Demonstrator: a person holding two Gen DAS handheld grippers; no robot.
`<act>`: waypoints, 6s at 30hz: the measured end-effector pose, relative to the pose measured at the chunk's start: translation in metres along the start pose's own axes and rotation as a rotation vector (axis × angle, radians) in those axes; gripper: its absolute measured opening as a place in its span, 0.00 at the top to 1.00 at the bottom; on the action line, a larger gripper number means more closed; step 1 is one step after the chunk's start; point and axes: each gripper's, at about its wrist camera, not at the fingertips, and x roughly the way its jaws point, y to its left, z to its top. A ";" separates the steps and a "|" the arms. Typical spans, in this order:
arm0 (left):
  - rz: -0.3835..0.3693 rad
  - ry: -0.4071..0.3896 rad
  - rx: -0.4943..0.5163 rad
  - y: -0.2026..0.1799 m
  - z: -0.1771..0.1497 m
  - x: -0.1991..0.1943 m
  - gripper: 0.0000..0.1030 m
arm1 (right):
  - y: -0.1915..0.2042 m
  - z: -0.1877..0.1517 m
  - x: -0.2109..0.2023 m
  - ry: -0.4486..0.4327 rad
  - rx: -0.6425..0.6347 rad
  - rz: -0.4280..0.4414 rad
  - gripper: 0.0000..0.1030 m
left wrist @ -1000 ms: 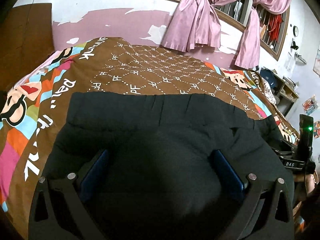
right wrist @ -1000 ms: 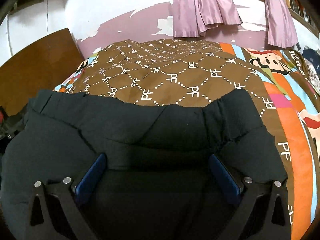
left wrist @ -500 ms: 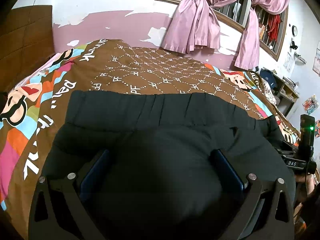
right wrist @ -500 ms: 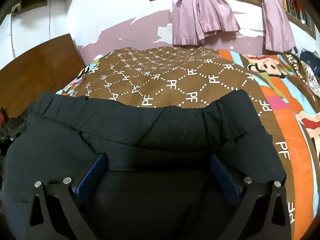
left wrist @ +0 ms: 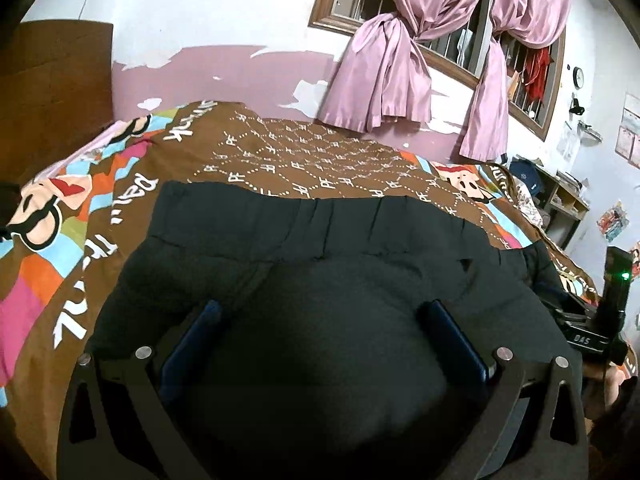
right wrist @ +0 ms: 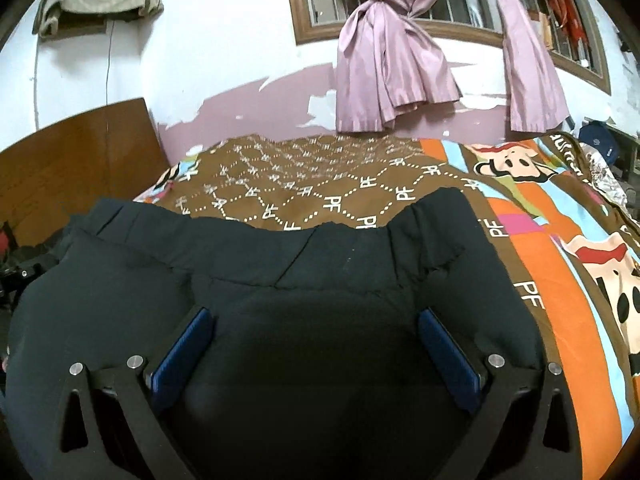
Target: Fold large clothes
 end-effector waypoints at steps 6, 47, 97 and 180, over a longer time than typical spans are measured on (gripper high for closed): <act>0.056 -0.028 -0.049 0.003 0.002 -0.020 0.01 | -0.009 0.001 -0.019 0.011 0.021 -0.066 0.00; -0.418 0.358 -0.408 0.131 -0.030 -0.034 0.01 | -0.106 -0.028 -0.012 0.417 0.338 0.309 0.00; 0.045 0.103 -0.405 0.165 -0.055 -0.186 0.38 | 0.100 0.017 -0.032 0.227 0.041 -0.028 0.15; 0.323 -0.142 0.051 -0.040 -0.192 -0.352 0.02 | 0.240 -0.122 -0.305 -0.147 -0.158 0.095 0.00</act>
